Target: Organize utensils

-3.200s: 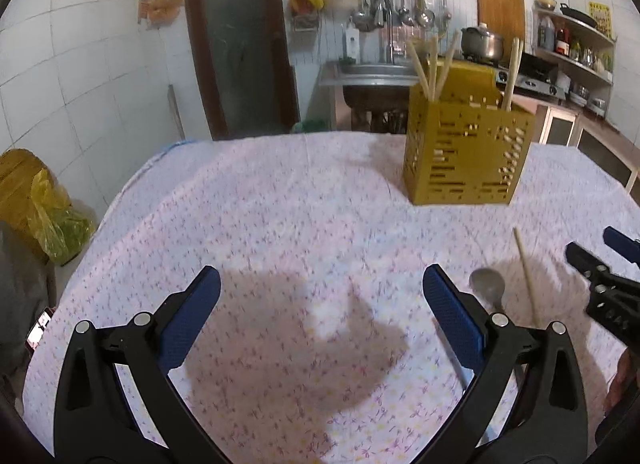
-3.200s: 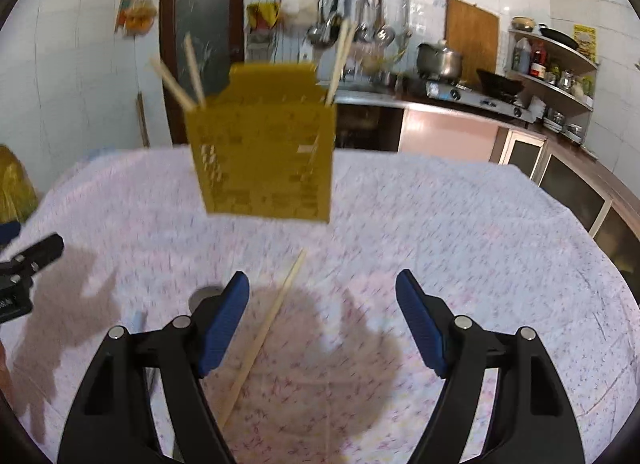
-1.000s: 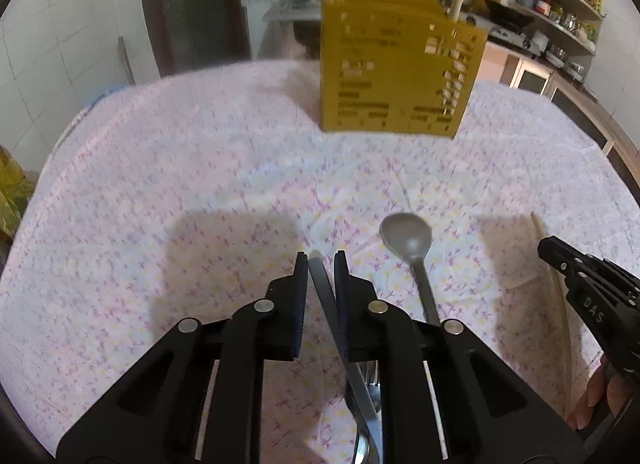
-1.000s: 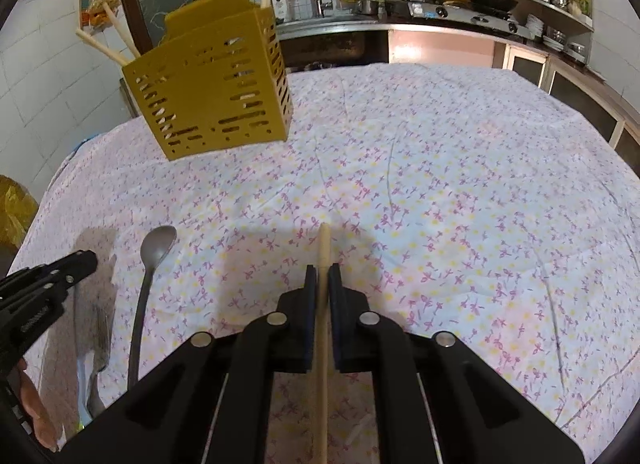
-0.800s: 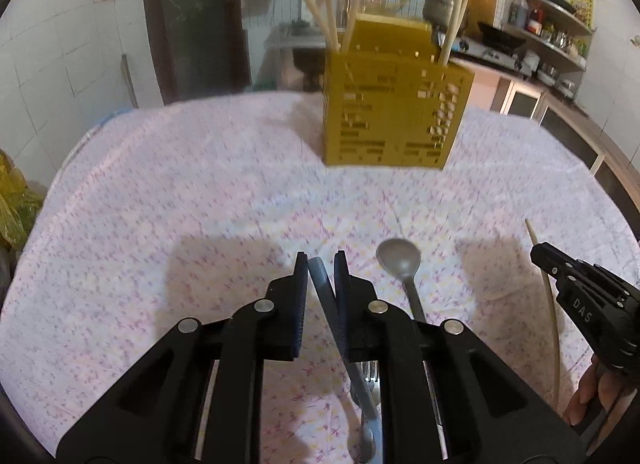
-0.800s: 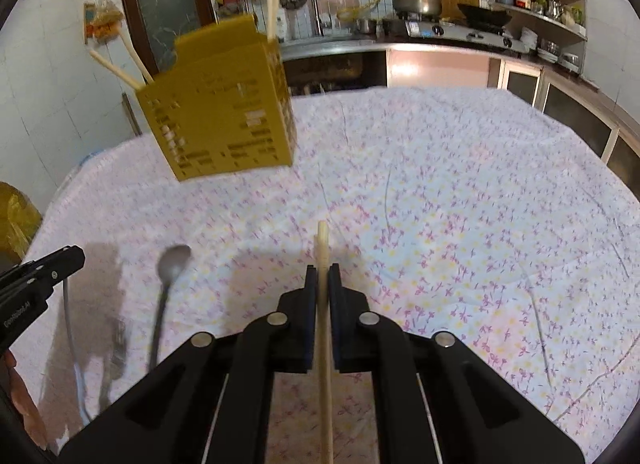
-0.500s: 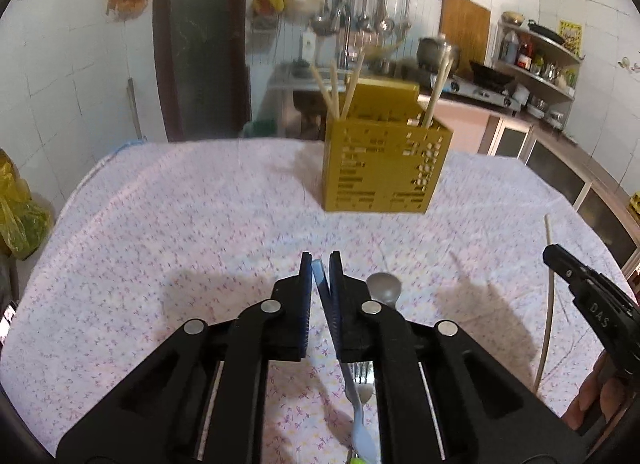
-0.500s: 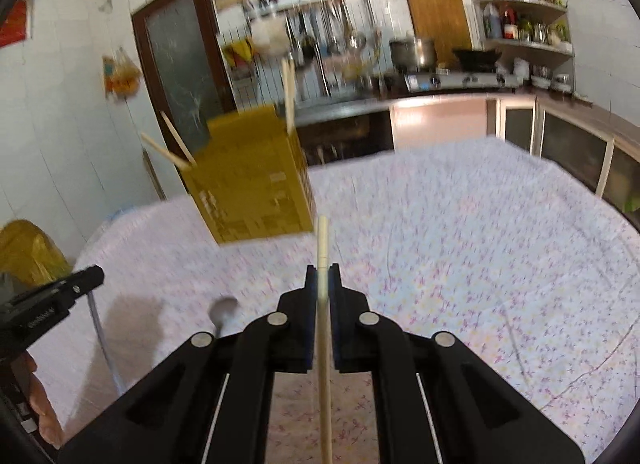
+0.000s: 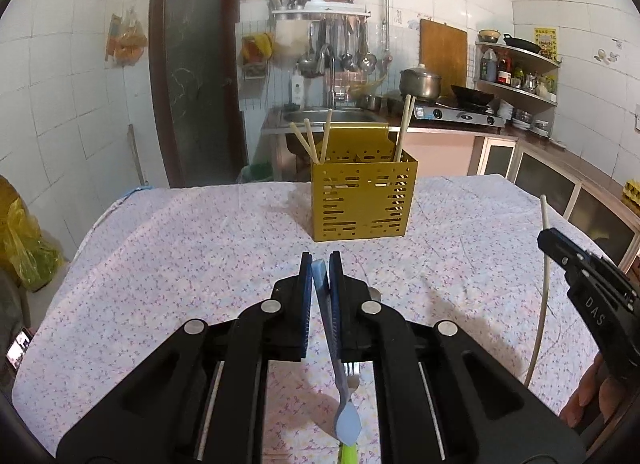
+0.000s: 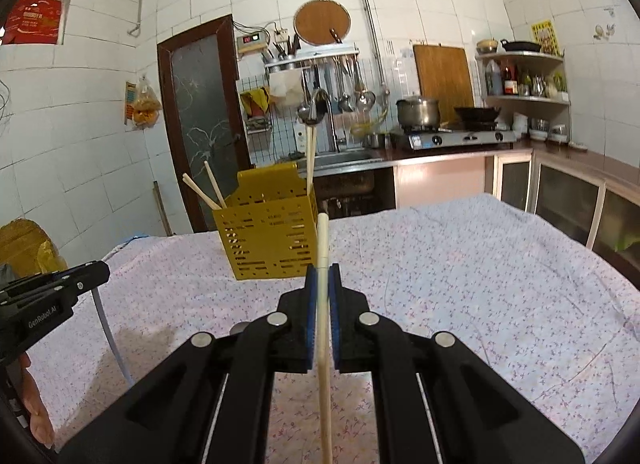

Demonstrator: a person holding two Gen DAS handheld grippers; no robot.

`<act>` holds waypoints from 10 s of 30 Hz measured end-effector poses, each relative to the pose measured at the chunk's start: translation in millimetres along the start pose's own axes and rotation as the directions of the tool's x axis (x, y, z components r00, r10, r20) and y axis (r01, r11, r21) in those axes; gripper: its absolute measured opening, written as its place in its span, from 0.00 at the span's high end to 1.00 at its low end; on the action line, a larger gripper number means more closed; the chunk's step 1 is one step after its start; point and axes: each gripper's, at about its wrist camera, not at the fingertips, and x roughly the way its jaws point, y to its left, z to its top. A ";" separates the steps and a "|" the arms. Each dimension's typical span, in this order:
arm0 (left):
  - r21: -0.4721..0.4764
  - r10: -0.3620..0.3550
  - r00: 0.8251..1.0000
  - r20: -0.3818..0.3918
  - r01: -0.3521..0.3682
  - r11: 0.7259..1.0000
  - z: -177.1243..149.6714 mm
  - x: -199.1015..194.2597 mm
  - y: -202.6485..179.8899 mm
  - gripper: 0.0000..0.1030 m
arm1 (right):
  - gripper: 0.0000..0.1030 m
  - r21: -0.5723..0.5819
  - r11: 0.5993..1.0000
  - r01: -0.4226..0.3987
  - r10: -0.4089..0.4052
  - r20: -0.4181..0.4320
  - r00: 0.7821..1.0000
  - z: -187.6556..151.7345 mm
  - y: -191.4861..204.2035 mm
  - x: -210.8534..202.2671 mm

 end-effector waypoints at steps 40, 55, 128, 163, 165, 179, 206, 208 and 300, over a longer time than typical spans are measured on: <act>-0.031 -0.097 0.981 0.170 0.103 0.994 99.2 5.4 20.7 0.97 | 0.94 -0.013 0.999 -0.039 0.041 0.203 0.978 99.8 17.9 34.0; -0.009 -0.132 0.944 0.302 0.141 0.990 198.9 100.3 -11.2 0.97 | 0.94 0.040 0.993 -0.113 0.090 0.372 0.924 188.4 24.5 136.4; -0.034 -0.035 0.913 -0.406 0.024 0.999 -67.6 122.4 15.4 0.05 | 0.65 -0.124 0.992 -0.004 -0.062 -0.522 0.851 -56.8 18.8 109.1; -0.046 -0.057 0.925 -0.376 0.043 0.998 -46.0 107.5 -3.1 0.81 | 0.65 -0.058 0.998 0.019 -0.042 -0.421 0.906 -50.9 6.4 86.3; -0.048 -0.038 0.941 -0.336 0.024 0.999 -38.4 98.8 4.4 0.81 | 0.65 -0.056 0.998 0.022 -0.042 -0.387 0.921 -44.8 7.5 80.2; -0.113 -0.044 0.989 -0.142 0.028 0.993 11.8 68.7 29.2 0.81 | 0.65 -0.064 0.997 0.043 -0.054 -0.172 0.984 -2.6 16.5 71.1; -0.064 -0.057 0.998 0.028 0.058 0.996 62.0 62.6 16.7 0.81 | 0.65 -0.132 0.991 0.032 -0.037 -0.037 0.999 34.4 40.7 96.9; -0.061 -0.060 0.998 0.034 0.062 0.996 65.3 62.1 15.9 0.81 | 0.65 -0.131 0.991 0.030 -0.034 -0.024 0.999 39.2 41.2 95.9; -0.048 0.109 0.969 0.221 -0.101 0.994 -95.9 -32.6 25.8 0.05 | 0.04 -0.132 0.991 0.003 0.002 0.041 0.999 -69.4 36.5 -38.6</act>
